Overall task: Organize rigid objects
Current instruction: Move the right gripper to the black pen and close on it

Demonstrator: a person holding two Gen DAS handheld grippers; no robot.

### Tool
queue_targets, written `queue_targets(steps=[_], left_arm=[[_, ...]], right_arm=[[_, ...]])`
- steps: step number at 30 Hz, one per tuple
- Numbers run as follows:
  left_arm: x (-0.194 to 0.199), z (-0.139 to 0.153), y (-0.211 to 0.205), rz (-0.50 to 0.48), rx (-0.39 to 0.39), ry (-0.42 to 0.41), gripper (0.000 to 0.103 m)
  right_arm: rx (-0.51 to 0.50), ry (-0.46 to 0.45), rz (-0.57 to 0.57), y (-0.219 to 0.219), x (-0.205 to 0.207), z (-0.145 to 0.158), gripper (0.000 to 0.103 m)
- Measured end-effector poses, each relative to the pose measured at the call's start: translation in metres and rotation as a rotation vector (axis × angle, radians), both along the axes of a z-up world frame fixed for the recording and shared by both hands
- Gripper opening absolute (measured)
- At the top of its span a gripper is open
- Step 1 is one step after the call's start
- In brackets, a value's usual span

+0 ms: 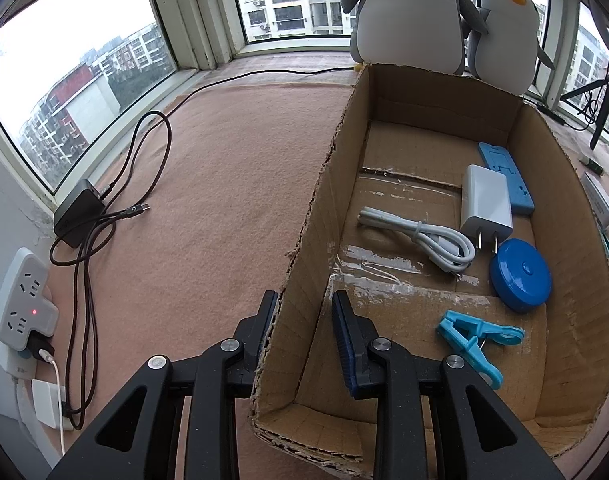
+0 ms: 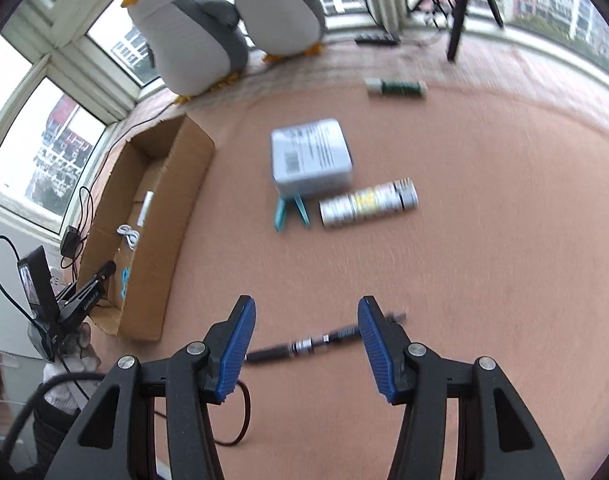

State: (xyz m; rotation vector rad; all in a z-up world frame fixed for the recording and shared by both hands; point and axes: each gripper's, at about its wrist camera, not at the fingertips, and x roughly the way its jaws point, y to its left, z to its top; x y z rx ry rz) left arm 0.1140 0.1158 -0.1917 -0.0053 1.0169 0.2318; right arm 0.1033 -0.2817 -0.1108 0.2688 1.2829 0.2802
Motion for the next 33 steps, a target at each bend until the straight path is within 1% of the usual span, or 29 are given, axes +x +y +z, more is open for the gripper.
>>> queue_targets(steps=[4, 5, 6, 10, 12, 17, 21, 24, 30, 33], left_arm=[[0.000, 0.000, -0.001, -0.001, 0.001, 0.000, 0.029], [0.000, 0.000, -0.001, -0.001, 0.002, 0.000, 0.029], [0.000, 0.000, -0.001, -0.002, 0.001, 0.000, 0.029], [0.000, 0.000, -0.001, -0.001, 0.001, -0.001, 0.029], [0.000, 0.000, -0.001, -0.001, 0.001, -0.001, 0.029], [0.000, 0.000, -0.001, 0.000, 0.001, 0.000, 0.029], [0.000, 0.000, -0.001, 0.000, 0.002, -0.001, 0.029], [0.000, 0.000, -0.001, 0.000, 0.001, -0.001, 0.029], [0.000, 0.000, -0.001, 0.000, 0.002, -0.001, 0.029], [0.000, 0.000, -0.001, -0.001, 0.002, 0.000, 0.029]], right_arm=[[0.020, 0.065, -0.046, -0.007, -0.011, -0.021, 0.048], [0.030, 0.084, -0.055, -0.007, -0.012, -0.026, 0.044], [0.045, 0.109, -0.063, -0.007, -0.013, -0.033, 0.037], [0.076, 0.158, -0.080, -0.003, -0.013, -0.048, 0.029], [0.085, 0.174, -0.087, 0.000, -0.013, -0.054, 0.021], [0.072, 0.169, -0.109, 0.004, -0.004, -0.058, 0.020], [0.016, 0.128, -0.127, 0.004, 0.008, -0.055, 0.020], [0.032, 0.136, -0.144, -0.002, 0.018, -0.059, 0.020], [0.005, 0.131, -0.112, 0.004, 0.033, -0.058, 0.020], [-0.028, 0.102, -0.093, 0.010, 0.041, -0.058, 0.018]])
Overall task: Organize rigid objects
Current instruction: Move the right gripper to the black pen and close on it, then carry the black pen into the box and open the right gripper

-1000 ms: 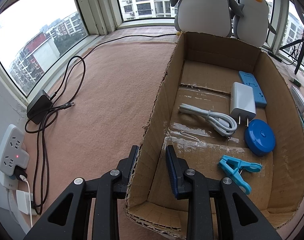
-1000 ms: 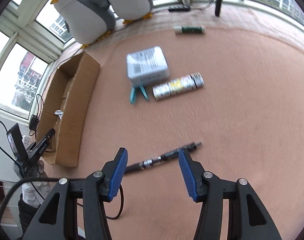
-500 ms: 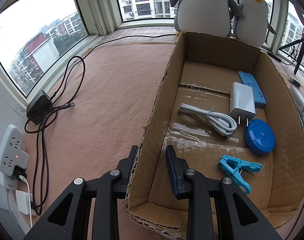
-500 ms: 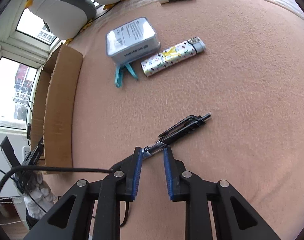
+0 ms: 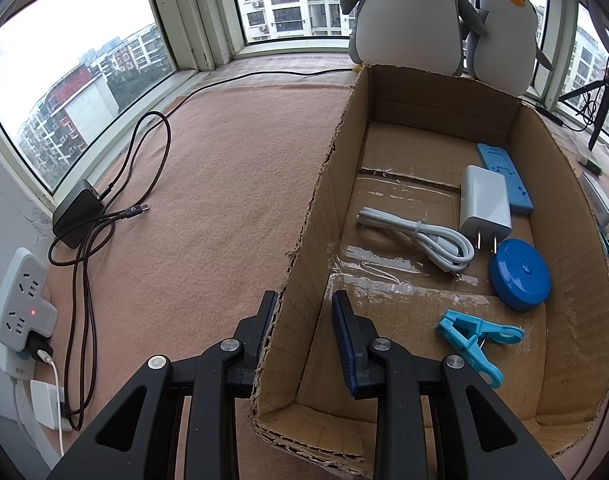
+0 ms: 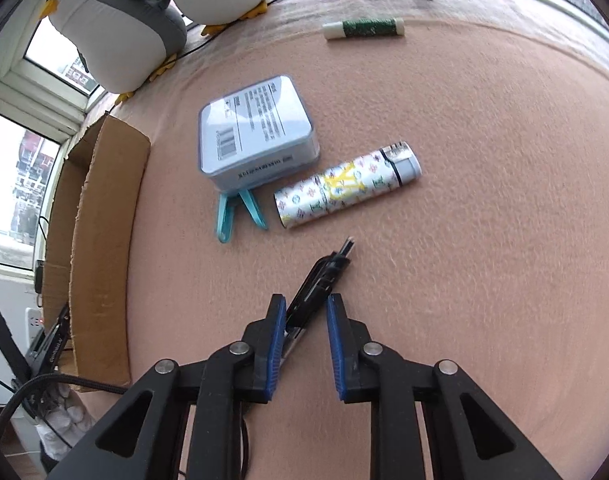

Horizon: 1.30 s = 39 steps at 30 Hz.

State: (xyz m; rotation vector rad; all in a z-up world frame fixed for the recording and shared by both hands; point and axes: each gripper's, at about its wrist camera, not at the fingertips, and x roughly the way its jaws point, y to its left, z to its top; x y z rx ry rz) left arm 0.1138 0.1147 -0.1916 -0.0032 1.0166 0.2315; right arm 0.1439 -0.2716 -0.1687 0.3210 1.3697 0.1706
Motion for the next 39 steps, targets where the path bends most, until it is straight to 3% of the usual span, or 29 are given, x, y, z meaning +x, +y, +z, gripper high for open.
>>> queue_targets(steps=[6, 13, 16, 18, 19, 25, 28, 30, 39], left_arm=[[0.000, 0.000, -0.001, 0.000, 0.000, 0.000, 0.029], [0.001, 0.000, -0.003, 0.000, 0.000, 0.000, 0.029], [0.001, 0.000, -0.003, 0.002, -0.003, -0.002, 0.029], [0.001, -0.001, -0.004, 0.003, -0.003, -0.002, 0.029], [0.000, 0.000, -0.003, 0.003, -0.003, -0.003, 0.029], [0.000, 0.000, -0.004, 0.002, -0.003, -0.003, 0.029], [0.000, 0.000, -0.003, 0.000, -0.004, -0.004, 0.029], [0.000, 0.000, -0.003, 0.000, -0.005, -0.005, 0.029], [-0.001, 0.000, -0.003, 0.000, -0.006, -0.006, 0.029]], right_arm=[[-0.126, -0.066, 0.089, 0.009, 0.017, 0.005, 0.017], [-0.235, -0.101, 0.286, 0.016, 0.031, 0.009, 0.017], [-0.242, -0.100, 0.270, 0.011, 0.031, 0.013, 0.018], [-0.222, -0.096, 0.242, 0.009, 0.028, 0.015, 0.034], [-0.203, -0.096, 0.229, 0.008, 0.026, 0.017, 0.036], [-0.183, -0.072, 0.181, 0.015, 0.010, 0.007, 0.036], [-0.200, -0.080, 0.169, 0.015, 0.004, 0.003, 0.029], [-0.207, -0.081, 0.159, 0.012, 0.003, 0.002, 0.017], [-0.136, -0.082, 0.102, -0.010, -0.010, 0.007, 0.010]])
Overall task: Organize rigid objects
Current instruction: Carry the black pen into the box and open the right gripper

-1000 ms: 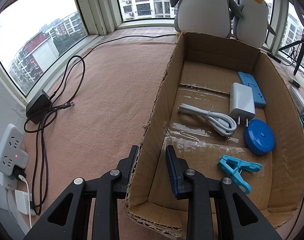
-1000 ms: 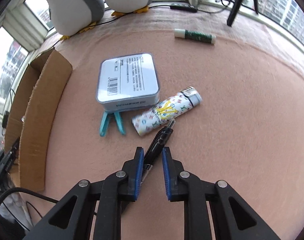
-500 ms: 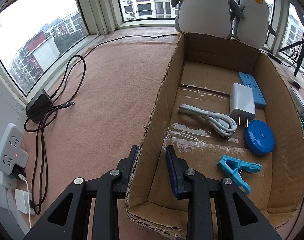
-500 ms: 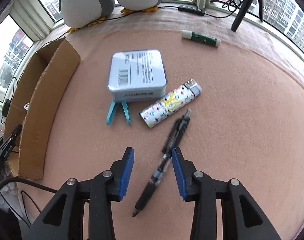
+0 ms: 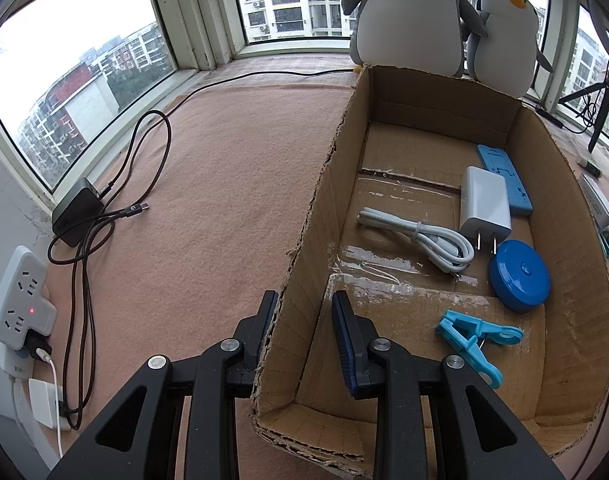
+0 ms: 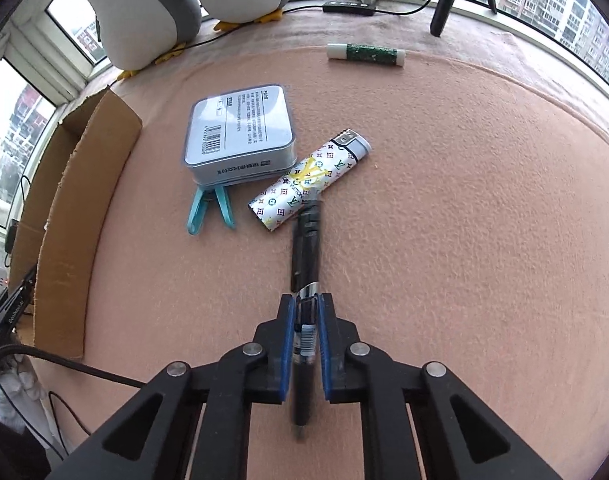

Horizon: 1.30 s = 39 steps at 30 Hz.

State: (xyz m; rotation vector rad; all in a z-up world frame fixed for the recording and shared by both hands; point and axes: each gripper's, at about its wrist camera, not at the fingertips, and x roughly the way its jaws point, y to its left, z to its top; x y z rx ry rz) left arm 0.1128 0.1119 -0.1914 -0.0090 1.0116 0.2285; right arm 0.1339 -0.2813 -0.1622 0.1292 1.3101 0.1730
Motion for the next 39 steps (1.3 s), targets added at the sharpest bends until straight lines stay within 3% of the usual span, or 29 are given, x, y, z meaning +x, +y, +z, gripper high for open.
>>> queue_targets(steps=[8, 14, 24, 32, 39], left_arm=[[0.000, 0.000, 0.001, 0.000, -0.001, 0.000, 0.029], [0.000, 0.000, 0.000, -0.001, -0.001, 0.000, 0.029], [0.000, 0.000, 0.001, 0.000, -0.002, -0.001, 0.029], [-0.001, 0.000, 0.001, 0.000, -0.002, -0.001, 0.029], [-0.001, 0.000, 0.001, 0.000, -0.002, -0.001, 0.029]], right_arm=[[0.036, -0.063, -0.015, -0.002, -0.017, 0.026, 0.010], [0.056, -0.159, 0.018, 0.012, -0.013, 0.059, 0.010], [0.110, -0.273, 0.184, 0.092, 0.016, 0.101, 0.010], [0.160, -0.282, 0.295, 0.161, 0.038, 0.104, 0.010], [0.200, -0.228, 0.334, 0.202, 0.048, 0.091, 0.010]])
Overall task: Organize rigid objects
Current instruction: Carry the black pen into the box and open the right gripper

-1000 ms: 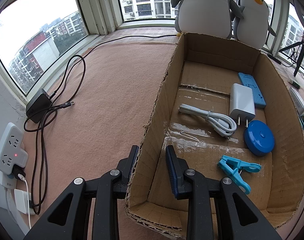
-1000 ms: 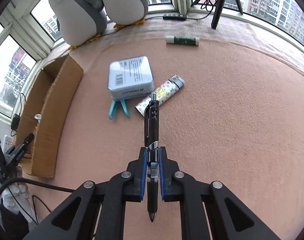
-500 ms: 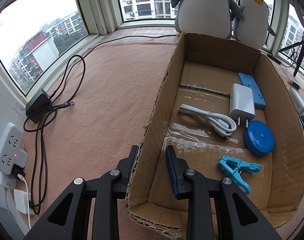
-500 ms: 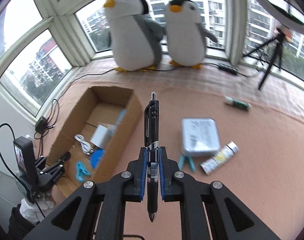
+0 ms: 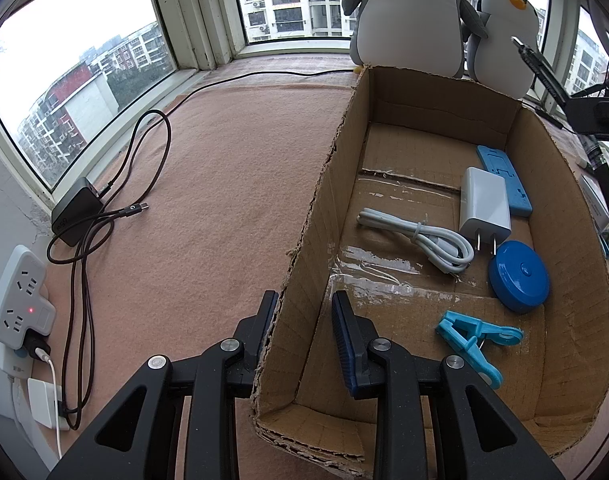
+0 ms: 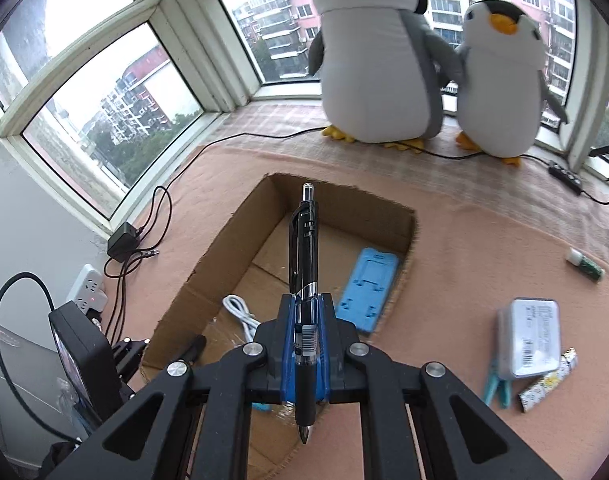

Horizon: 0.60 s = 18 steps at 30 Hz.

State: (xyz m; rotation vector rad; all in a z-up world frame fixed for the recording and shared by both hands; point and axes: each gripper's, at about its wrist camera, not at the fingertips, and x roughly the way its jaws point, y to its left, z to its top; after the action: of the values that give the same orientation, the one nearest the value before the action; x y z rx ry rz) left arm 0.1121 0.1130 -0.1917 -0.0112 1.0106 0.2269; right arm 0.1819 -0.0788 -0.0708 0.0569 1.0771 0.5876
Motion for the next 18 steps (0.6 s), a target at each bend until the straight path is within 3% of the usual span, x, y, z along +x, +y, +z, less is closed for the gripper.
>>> queue_targets(steps=[18], left_arm=[[0.000, 0.000, 0.000, 0.001, -0.001, -0.002, 0.029]], right_arm=[[-0.020, 0.058, 0.040, 0.038, 0.000, -0.031, 0.010]])
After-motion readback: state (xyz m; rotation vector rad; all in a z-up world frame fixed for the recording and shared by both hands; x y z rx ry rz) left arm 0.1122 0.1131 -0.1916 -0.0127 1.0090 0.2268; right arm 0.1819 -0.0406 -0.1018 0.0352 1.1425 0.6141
